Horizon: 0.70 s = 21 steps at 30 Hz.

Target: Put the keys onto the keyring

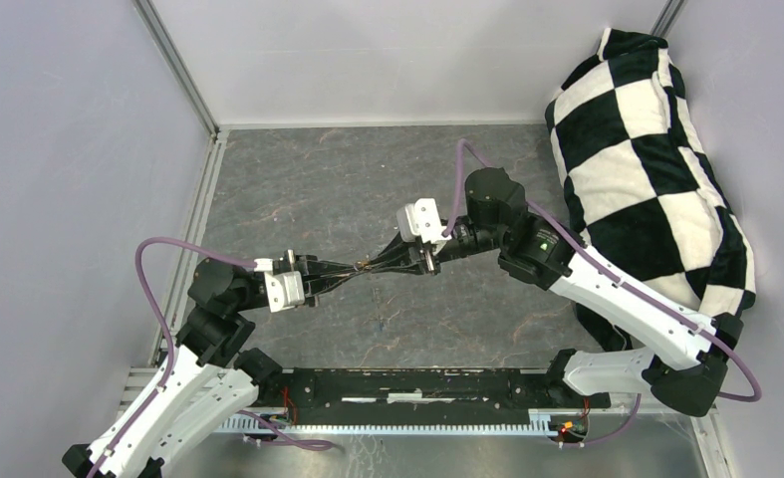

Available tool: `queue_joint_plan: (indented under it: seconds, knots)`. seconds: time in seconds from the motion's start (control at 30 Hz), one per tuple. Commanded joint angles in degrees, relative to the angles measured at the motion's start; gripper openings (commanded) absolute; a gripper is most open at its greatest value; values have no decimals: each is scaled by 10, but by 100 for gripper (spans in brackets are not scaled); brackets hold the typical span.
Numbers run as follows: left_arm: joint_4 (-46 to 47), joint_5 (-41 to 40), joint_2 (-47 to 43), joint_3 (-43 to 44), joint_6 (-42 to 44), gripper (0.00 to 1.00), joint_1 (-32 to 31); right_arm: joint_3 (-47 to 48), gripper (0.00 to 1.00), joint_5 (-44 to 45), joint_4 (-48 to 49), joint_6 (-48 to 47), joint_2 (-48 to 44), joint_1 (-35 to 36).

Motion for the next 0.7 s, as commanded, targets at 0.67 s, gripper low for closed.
queue_joint_plan:
  seconds: [0.67]
  knots:
    - [-46, -67, -25, 6, 59, 27, 0, -17, 0, 66, 28, 26, -34, 0]
